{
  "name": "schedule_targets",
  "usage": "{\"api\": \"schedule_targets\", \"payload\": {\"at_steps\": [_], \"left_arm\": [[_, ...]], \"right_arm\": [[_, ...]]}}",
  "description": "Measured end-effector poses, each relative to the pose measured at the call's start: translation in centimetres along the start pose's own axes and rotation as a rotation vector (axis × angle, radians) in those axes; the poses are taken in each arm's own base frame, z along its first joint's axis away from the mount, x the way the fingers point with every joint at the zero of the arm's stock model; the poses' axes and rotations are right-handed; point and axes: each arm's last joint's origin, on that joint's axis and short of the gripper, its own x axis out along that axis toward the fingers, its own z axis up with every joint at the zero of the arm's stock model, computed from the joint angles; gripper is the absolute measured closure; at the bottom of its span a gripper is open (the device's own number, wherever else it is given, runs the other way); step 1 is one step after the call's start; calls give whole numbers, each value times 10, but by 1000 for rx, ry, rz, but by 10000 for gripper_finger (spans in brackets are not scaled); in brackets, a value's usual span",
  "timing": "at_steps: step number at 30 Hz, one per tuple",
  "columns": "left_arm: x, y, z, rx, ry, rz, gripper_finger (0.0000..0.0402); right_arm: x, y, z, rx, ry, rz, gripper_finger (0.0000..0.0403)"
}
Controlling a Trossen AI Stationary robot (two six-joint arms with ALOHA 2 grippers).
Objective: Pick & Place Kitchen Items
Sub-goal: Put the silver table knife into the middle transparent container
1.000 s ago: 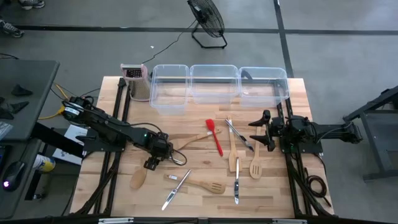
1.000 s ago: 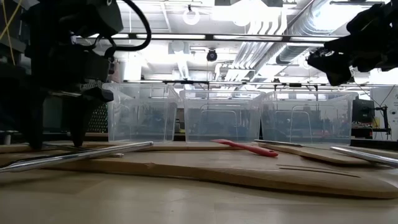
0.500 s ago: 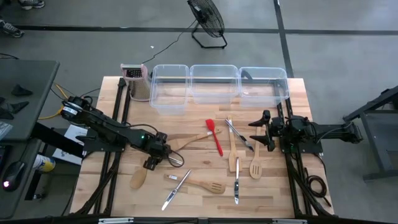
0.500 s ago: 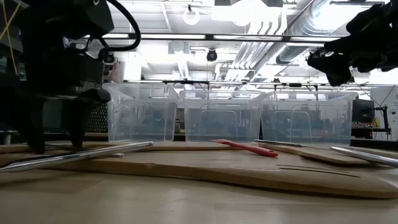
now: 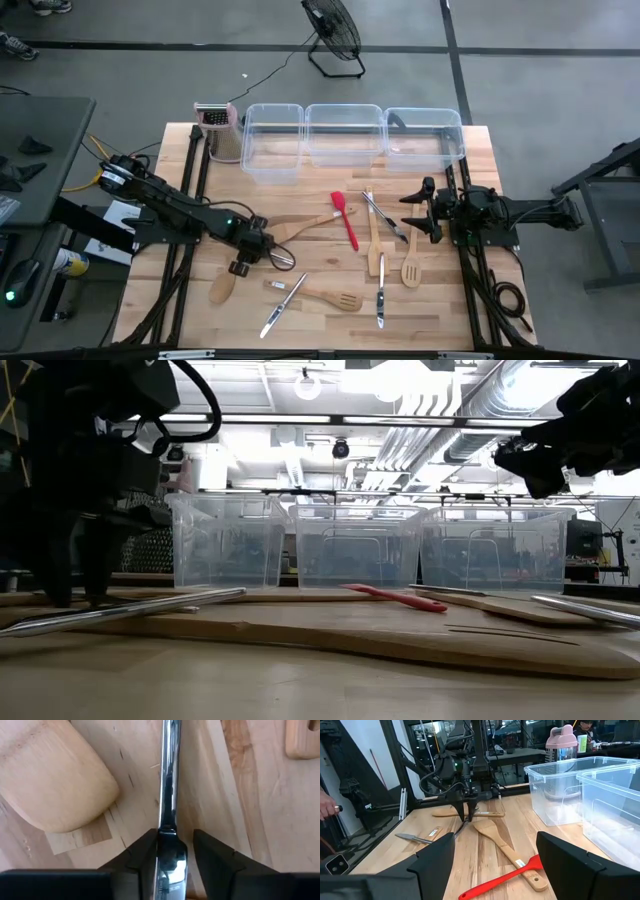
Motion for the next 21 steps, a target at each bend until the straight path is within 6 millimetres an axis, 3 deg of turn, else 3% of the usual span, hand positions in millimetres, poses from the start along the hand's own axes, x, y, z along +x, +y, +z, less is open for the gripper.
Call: {"api": "schedule_targets", "payload": {"at_steps": [6, 12, 21], "left_arm": [[0, 0, -1, -4, 6, 3, 332], [-2, 0, -1, -33, 0, -14, 357], [-14, 0, 1, -55, 1, -16, 363]], "right_arm": [[0, 0, 0, 0, 0, 0, 128], [0, 0, 0, 0, 0, 0, 128], [0, 0, 0, 0, -1, 0, 128]]}}
